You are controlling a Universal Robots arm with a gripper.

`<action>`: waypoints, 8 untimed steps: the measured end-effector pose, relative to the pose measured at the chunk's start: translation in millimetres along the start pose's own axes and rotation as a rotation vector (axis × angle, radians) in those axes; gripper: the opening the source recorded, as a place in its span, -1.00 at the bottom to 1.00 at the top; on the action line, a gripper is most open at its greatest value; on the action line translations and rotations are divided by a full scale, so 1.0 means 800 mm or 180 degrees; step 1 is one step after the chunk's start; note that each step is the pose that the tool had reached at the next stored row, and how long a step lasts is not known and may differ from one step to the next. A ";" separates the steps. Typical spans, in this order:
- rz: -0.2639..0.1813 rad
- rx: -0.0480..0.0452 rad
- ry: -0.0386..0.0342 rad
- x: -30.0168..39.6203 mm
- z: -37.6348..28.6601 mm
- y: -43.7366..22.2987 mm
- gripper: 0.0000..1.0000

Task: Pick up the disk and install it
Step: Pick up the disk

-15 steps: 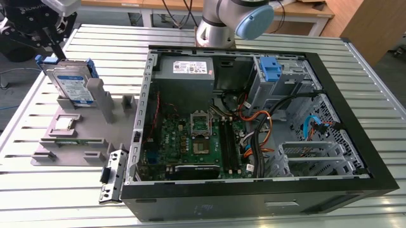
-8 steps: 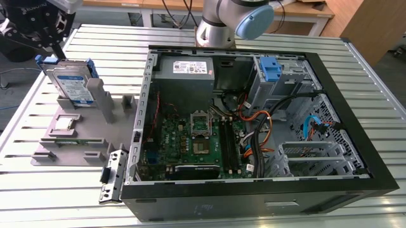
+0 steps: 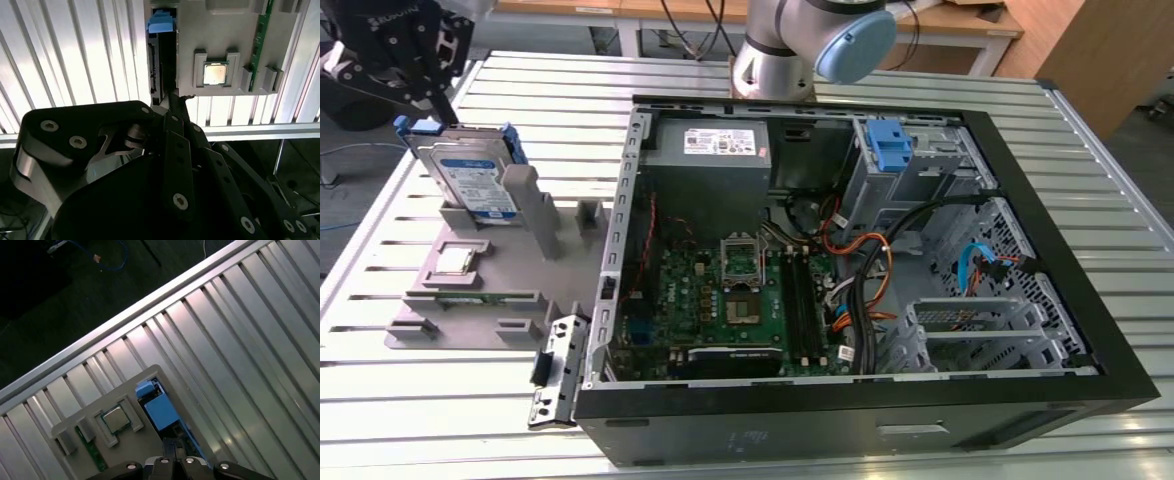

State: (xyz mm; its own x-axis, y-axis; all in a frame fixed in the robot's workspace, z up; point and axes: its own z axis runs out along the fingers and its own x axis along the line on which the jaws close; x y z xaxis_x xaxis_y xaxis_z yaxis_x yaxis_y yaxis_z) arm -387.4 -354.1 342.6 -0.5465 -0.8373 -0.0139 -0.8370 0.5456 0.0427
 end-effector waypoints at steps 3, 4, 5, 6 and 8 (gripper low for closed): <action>-0.0166 -0.0002 0.0007 0.0000 0.0001 0.0000 -0.80; -0.0222 -0.0003 0.0009 0.0000 0.0001 0.0000 -0.80; -0.0279 -0.0004 0.0012 0.0000 0.0002 0.0000 -0.80; -0.0336 -0.0005 0.0014 0.0000 0.0003 0.0000 -0.80; -0.0449 -0.0006 0.0019 0.0000 0.0004 0.0000 -0.80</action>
State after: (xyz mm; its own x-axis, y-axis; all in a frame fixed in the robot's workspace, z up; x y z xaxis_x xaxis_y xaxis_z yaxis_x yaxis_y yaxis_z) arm -387.4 -354.1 342.2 -0.4232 -0.9059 -0.0140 -0.9055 0.4223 0.0426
